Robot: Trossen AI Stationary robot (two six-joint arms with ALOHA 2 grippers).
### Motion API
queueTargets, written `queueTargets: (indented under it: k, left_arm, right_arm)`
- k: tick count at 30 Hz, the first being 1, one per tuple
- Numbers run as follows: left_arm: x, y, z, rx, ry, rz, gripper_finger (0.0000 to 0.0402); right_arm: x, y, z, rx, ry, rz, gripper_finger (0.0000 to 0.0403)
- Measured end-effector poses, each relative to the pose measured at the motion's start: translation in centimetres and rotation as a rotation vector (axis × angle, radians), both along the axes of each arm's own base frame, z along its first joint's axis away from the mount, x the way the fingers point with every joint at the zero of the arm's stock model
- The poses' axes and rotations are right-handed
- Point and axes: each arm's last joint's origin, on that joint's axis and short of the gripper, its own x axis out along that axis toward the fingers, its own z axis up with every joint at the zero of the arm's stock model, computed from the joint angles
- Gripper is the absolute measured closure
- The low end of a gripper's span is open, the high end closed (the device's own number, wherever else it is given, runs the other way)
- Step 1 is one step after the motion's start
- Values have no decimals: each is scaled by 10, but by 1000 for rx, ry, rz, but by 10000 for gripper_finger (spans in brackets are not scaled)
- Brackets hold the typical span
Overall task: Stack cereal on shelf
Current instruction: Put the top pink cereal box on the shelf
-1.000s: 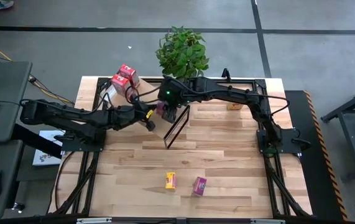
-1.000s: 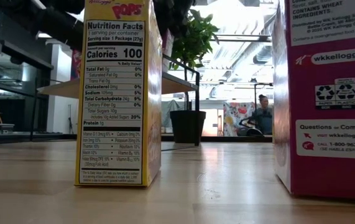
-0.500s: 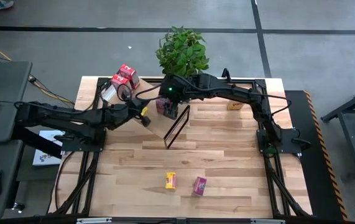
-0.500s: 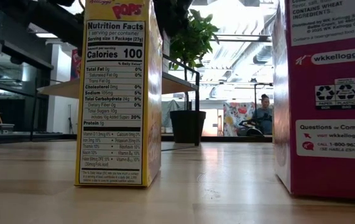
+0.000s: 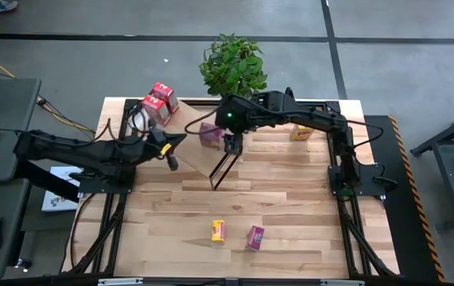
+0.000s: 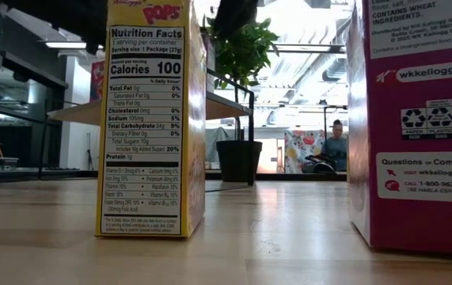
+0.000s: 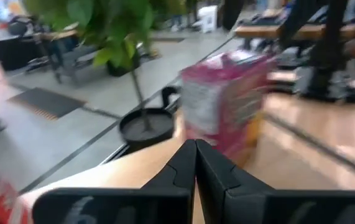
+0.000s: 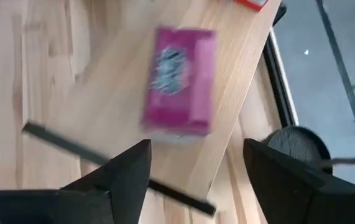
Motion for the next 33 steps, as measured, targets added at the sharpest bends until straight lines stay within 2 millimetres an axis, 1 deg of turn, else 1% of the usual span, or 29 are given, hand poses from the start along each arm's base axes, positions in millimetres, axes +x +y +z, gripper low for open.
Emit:
queueTargets:
  k: [4,7,9,12,14,15,17,19,21,26,28,30,33]
  left_arm:
    - [-9,-11,8,14,-44,-76,401]
    - [-19,-20,16,11,-92,-165,401]
    - [-26,-25,20,7,-126,-231,401]
    - [-36,-32,27,-4,-181,-323,401]
    - [-42,-36,31,1,-209,-370,401]
    - [-44,-38,32,3,-223,-391,401]
    - [-49,-40,36,9,-252,-420,401]
    - [-51,-42,36,16,-298,-440,401]
    - [-52,-43,36,34,-329,-452,401]
    - [-53,-44,36,45,-345,-452,401]
    - [-53,-44,36,46,-346,-451,401]
    - [-53,-44,36,47,-347,-451,401]
    - [-53,-44,37,46,-353,-450,401]
  right_arm:
    - [-5,8,-10,19,93,2,198]
    - [-6,13,-29,15,196,8,239]
    - [-8,15,-40,-6,240,6,274]
    - [-14,17,-53,-8,230,15,336]
    - [-20,17,-61,-3,186,32,381]
    - [-23,17,-62,-11,139,41,391]
    - [-30,18,-61,-23,12,42,389]
    - [-35,19,-60,-18,-152,48,386]
    - [-39,19,-67,-11,-257,45,396]
    - [-46,18,-93,12,-305,-20,401]
    - [-44,18,-105,7,-309,-29,402]
    - [-37,18,-115,0,-336,-28,402]
    - [-31,16,-116,-19,-382,-36,402]
